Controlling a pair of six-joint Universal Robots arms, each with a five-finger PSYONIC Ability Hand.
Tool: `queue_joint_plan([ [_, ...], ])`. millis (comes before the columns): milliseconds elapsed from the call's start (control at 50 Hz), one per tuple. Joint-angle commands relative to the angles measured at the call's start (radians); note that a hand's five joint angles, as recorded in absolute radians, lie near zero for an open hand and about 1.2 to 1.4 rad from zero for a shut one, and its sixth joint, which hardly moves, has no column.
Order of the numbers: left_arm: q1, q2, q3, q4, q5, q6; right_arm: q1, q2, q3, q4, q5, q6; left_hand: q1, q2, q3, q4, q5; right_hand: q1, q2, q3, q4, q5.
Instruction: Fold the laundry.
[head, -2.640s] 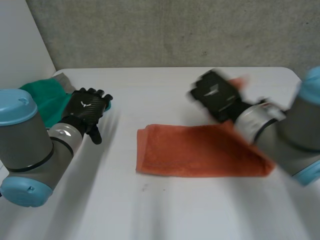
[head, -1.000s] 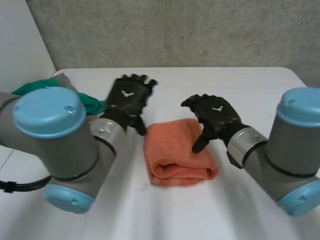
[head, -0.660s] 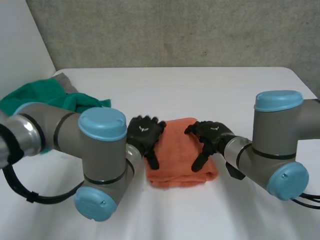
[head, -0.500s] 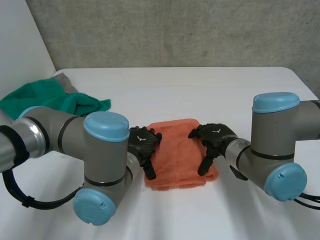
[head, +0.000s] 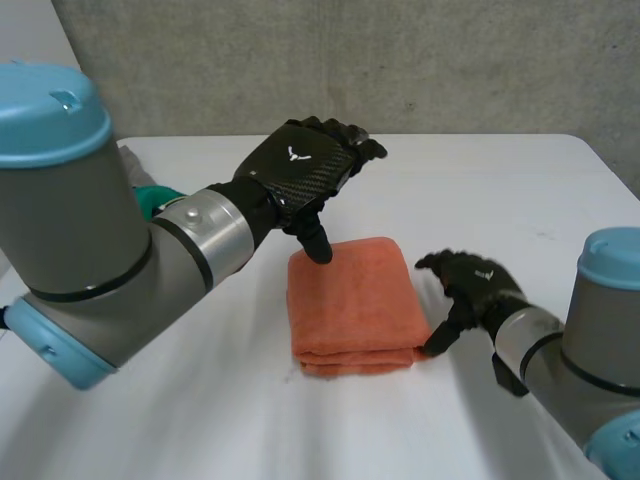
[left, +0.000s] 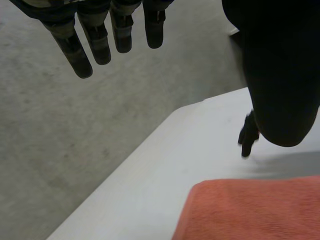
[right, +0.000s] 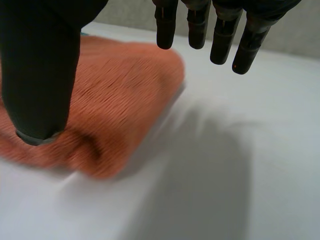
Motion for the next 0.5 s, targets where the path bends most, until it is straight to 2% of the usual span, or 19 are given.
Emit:
queue_joint_plan([
  [20,0.032,-0.001,0.005,-0.034,0.073,0.000,0.011,0.082,0.009,0.000,-0.080,0.088,-0.011,-0.014,-0.022,-0.016,-0.038,0.039,0.018,0.027,0.008,-0.001],
  [240,0.032,-0.016,-0.009,-0.034,0.073,0.000,0.021,0.171,-0.074,-0.003,-0.083,0.133,-0.011,-0.014,-0.022,-0.016,-0.038,0.110,0.088,0.097,0.079,0.070],
  [500,0.035,-0.018,-0.023,-0.034,0.073,-0.003,0.056,0.225,-0.168,-0.028,-0.077,0.168,-0.011,-0.014,-0.022,-0.016,-0.038,0.500,0.478,0.488,0.469,0.460],
])
